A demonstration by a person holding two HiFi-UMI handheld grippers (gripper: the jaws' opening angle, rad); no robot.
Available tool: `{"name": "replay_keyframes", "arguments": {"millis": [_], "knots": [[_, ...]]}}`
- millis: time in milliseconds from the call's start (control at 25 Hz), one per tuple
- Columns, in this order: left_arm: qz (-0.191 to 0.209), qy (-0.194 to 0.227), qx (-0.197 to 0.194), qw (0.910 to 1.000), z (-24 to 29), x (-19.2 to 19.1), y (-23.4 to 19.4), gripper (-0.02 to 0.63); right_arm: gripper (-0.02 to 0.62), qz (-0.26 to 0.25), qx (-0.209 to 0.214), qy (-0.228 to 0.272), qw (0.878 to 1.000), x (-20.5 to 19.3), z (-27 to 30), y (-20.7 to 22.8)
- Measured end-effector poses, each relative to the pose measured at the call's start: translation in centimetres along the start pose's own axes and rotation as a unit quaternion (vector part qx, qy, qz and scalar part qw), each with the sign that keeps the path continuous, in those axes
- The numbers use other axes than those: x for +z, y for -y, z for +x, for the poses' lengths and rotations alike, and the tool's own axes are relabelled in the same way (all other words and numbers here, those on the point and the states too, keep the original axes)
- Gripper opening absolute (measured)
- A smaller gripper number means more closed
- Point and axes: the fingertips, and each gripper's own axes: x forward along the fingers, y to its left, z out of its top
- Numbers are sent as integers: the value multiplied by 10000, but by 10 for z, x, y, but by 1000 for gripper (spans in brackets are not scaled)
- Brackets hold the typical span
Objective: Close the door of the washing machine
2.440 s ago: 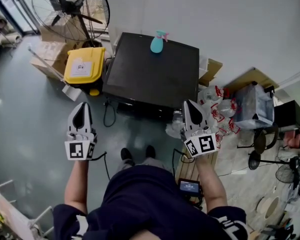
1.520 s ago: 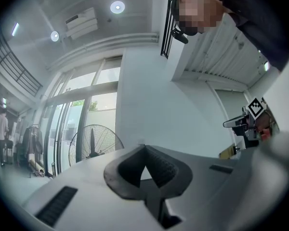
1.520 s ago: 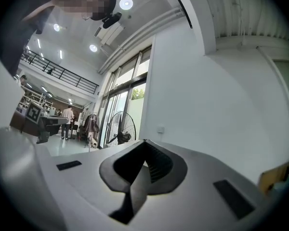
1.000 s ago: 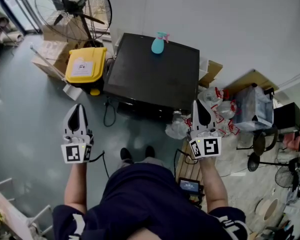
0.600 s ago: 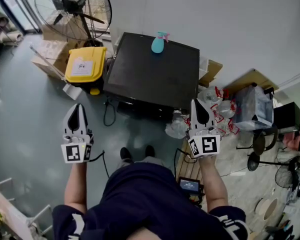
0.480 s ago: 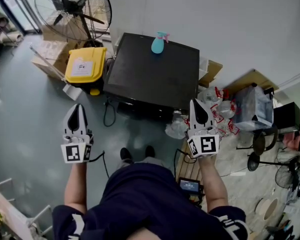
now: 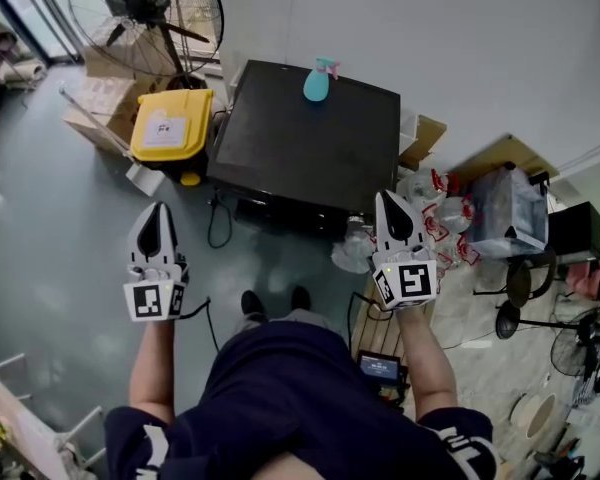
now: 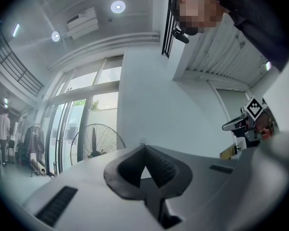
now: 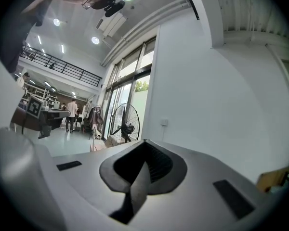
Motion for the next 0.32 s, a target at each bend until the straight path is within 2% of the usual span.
{"name": "replay_keyframes", "arguments": {"millis": [320], "knots": [[47, -8, -40, 10000, 1, 1, 3, 23, 18, 32, 32, -130, 9999, -6, 0, -6]]}}
